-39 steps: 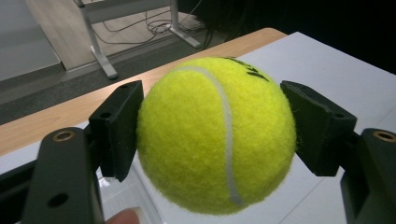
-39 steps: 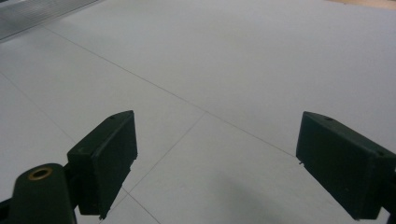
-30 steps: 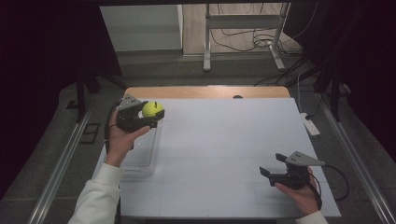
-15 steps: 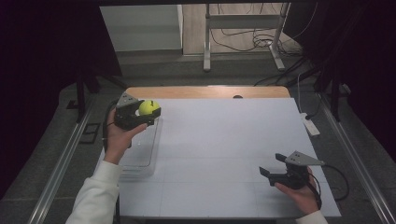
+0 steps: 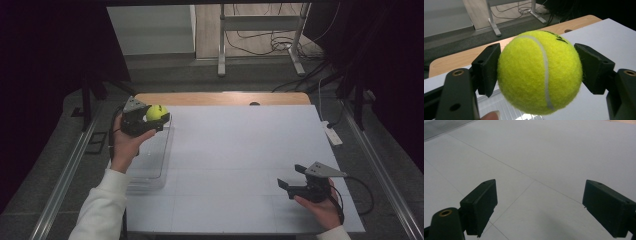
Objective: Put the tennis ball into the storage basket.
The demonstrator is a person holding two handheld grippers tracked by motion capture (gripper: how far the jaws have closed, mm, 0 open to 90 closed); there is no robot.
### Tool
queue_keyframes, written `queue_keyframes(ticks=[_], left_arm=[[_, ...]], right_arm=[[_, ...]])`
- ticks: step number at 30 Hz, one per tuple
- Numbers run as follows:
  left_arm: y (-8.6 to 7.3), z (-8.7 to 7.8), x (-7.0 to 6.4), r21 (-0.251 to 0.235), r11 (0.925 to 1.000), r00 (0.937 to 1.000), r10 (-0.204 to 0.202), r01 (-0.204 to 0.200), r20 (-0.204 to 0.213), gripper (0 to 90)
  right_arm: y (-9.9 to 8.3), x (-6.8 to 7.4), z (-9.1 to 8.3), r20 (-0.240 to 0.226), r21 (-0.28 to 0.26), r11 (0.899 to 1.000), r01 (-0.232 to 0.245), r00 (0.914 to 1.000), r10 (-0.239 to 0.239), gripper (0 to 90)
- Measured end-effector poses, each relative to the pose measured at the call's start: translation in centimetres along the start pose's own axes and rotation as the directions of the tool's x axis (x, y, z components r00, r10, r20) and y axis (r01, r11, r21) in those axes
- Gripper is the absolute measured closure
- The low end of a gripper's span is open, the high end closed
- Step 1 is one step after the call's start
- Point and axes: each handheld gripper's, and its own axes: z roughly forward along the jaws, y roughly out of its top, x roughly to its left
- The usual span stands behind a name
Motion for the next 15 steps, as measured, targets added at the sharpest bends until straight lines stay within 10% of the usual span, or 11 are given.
queue_keyframes(ticks=[15], left_arm=[[0.0,0.9,1.5,0.021,0.9996,0.9989,-0.016,0.017,-0.045,26.4]], right_arm=[[0.0,0.0,0.0,-0.001,-0.002,1.000,0.001,1.0000,-0.001,12.9]])
